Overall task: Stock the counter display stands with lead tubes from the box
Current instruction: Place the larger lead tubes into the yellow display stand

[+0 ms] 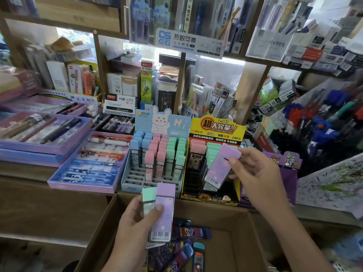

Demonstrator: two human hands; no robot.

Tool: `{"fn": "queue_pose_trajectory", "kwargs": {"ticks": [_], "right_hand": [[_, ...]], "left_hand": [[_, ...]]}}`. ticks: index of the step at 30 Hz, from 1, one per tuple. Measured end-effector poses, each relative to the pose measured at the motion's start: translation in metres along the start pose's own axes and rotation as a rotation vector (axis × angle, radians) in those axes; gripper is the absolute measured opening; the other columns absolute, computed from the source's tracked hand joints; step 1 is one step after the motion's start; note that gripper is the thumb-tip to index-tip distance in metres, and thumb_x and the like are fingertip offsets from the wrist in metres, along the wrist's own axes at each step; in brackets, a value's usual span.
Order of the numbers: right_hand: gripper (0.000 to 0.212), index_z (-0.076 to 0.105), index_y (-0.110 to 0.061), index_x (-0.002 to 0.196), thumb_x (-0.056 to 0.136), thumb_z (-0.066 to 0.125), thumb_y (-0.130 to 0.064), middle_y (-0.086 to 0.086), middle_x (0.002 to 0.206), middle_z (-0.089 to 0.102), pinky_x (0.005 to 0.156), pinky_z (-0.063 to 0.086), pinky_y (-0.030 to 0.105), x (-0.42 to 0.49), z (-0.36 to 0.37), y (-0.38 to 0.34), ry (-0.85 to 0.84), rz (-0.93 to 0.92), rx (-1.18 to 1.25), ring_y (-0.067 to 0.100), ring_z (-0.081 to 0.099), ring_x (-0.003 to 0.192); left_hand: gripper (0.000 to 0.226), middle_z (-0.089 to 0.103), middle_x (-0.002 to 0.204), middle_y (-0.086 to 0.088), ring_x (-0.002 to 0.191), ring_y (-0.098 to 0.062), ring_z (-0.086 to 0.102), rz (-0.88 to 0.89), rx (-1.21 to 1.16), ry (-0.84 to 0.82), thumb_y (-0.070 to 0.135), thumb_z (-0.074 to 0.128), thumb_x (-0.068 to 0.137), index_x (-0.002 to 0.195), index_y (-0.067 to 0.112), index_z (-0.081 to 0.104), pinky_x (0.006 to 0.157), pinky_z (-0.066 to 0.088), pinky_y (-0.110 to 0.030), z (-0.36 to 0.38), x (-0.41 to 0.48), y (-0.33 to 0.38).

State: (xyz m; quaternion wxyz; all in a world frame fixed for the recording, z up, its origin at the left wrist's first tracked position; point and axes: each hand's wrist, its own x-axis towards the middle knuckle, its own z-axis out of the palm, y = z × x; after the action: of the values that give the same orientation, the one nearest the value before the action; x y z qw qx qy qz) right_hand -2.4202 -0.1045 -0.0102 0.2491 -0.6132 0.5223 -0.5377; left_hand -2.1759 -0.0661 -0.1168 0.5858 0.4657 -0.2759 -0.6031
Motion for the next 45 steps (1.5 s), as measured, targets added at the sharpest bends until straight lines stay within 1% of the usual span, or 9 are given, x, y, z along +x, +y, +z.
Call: {"fn": "queue_pose_trajectory", "kwargs": {"ticks": [5,9,12,19,23,30,34,40,45], "right_hand": [[0.017,0.072,-0.026,0.096,0.095,0.069,-0.009,-0.005,0.088,0.076,0.068,0.060,0.021,0.001,-0.012,0.003,0.034,-0.011,-0.067,0.012,0.072,0.077],[0.018,0.072,-0.027,0.101,0.095,0.070,-0.010,-0.007,0.088,0.075,0.073,0.062,0.031,0.001,-0.022,0.010,0.064,-0.005,-0.092,0.015,0.072,0.081],[0.020,0.070,-0.025,0.106,0.094,0.070,-0.008,-0.004,0.090,0.076,0.076,0.063,0.041,0.001,-0.026,0.013,0.071,0.011,-0.084,0.017,0.074,0.084],[0.022,0.068,-0.021,0.104,0.094,0.069,-0.001,-0.005,0.091,0.078,0.067,0.062,0.026,0.007,-0.015,0.001,-0.010,-0.021,-0.013,0.014,0.075,0.076],[0.019,0.068,-0.020,0.103,0.094,0.070,-0.003,-0.005,0.095,0.077,0.073,0.064,0.032,0.014,-0.008,-0.005,-0.033,-0.027,-0.003,0.018,0.075,0.078],[0.021,0.071,-0.019,0.106,0.092,0.073,-0.004,-0.004,0.093,0.074,0.083,0.062,0.031,0.017,-0.018,0.006,-0.019,-0.016,-0.078,0.016,0.073,0.086],[0.019,0.072,-0.014,0.106,0.091,0.073,-0.001,0.006,0.096,0.075,0.081,0.062,0.032,0.014,-0.025,0.015,-0.007,-0.001,-0.102,0.020,0.072,0.087],[0.022,0.073,-0.019,0.103,0.091,0.072,0.000,-0.008,0.089,0.075,0.077,0.058,0.018,0.011,-0.035,0.027,0.024,-0.022,-0.144,0.011,0.072,0.086],[0.024,0.072,-0.021,0.101,0.091,0.072,0.000,-0.006,0.088,0.074,0.076,0.058,0.021,0.016,-0.042,0.036,0.070,-0.029,-0.226,0.010,0.070,0.083]], "left_hand": [[0.025,0.081,0.095,-0.008,0.079,-0.028,0.078,-0.005,0.002,-0.006,0.002,0.071,0.086,0.102,0.021,0.074,0.076,0.061,-0.043,-0.001,0.000,-0.002],[0.026,0.081,0.096,-0.008,0.082,-0.029,0.078,0.001,-0.013,-0.027,0.012,0.076,0.073,0.094,0.027,0.078,0.070,0.063,-0.040,-0.001,0.002,-0.003],[0.031,0.081,0.097,-0.008,0.082,-0.027,0.079,0.005,-0.020,-0.037,0.015,0.077,0.069,0.099,0.024,0.077,0.064,0.064,-0.035,-0.001,0.004,-0.005],[0.024,0.081,0.098,-0.009,0.082,-0.026,0.079,0.012,-0.016,-0.050,0.015,0.077,0.070,0.089,0.030,0.080,0.062,0.063,-0.033,-0.001,0.004,-0.007],[0.024,0.080,0.098,-0.009,0.082,-0.028,0.079,0.014,-0.015,-0.038,0.016,0.077,0.070,0.090,0.030,0.079,0.064,0.064,-0.037,-0.002,0.003,-0.006],[0.026,0.081,0.099,-0.006,0.085,-0.028,0.079,0.004,-0.015,-0.051,0.017,0.077,0.070,0.091,0.032,0.079,0.063,0.064,-0.034,-0.003,0.003,-0.005],[0.027,0.081,0.101,-0.007,0.086,-0.029,0.079,0.003,-0.013,-0.057,0.017,0.077,0.071,0.094,0.029,0.078,0.065,0.064,-0.036,-0.003,0.004,-0.008],[0.028,0.080,0.100,-0.009,0.084,-0.028,0.079,0.005,-0.021,-0.062,0.015,0.077,0.071,0.097,0.025,0.078,0.062,0.064,-0.032,-0.003,0.004,-0.009],[0.023,0.080,0.100,-0.009,0.084,-0.027,0.079,0.015,-0.022,-0.071,0.013,0.076,0.073,0.091,0.027,0.079,0.063,0.063,-0.030,-0.003,0.003,-0.009]]}}
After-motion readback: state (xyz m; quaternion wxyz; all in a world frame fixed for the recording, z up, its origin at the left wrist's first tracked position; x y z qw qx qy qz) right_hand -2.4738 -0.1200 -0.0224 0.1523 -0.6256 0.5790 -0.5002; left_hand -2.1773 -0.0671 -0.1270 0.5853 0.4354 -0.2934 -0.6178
